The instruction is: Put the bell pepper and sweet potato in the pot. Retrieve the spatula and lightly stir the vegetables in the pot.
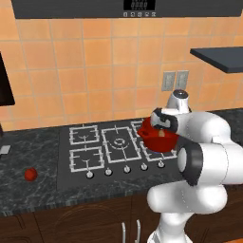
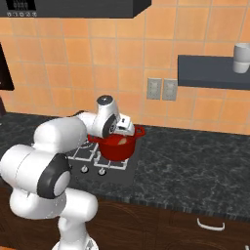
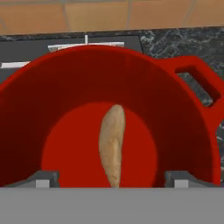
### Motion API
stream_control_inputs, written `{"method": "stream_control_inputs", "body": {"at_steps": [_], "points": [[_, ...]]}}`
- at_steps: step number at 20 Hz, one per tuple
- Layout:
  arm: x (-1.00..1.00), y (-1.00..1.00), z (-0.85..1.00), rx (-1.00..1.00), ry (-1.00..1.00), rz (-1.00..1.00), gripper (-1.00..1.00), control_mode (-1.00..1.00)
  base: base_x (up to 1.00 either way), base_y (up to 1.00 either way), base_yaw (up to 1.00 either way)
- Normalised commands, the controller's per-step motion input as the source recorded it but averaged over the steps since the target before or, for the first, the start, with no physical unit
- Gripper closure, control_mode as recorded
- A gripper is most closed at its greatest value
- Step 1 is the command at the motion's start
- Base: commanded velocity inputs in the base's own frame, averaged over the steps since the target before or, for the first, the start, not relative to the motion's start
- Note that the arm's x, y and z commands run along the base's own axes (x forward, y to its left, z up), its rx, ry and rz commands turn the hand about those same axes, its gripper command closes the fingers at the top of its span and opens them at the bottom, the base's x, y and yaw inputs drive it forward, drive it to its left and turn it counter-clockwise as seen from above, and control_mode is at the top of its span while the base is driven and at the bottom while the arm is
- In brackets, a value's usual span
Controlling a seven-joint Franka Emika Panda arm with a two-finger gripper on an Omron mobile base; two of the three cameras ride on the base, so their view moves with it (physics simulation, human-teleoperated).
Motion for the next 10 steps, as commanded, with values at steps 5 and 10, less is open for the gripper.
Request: {"method": "stream_control_inputs", "body": {"at_steps": [5,10], "points": [[-0.74,0.32,1.00,0.00,-0.13,-0.01,-1.00,-1.00,0.00,0.00,0.00],[-0.70,0.25,1.00,0.00,-0.01,-0.01,-1.00,-1.00,0.00,0.00,0.00]]}}
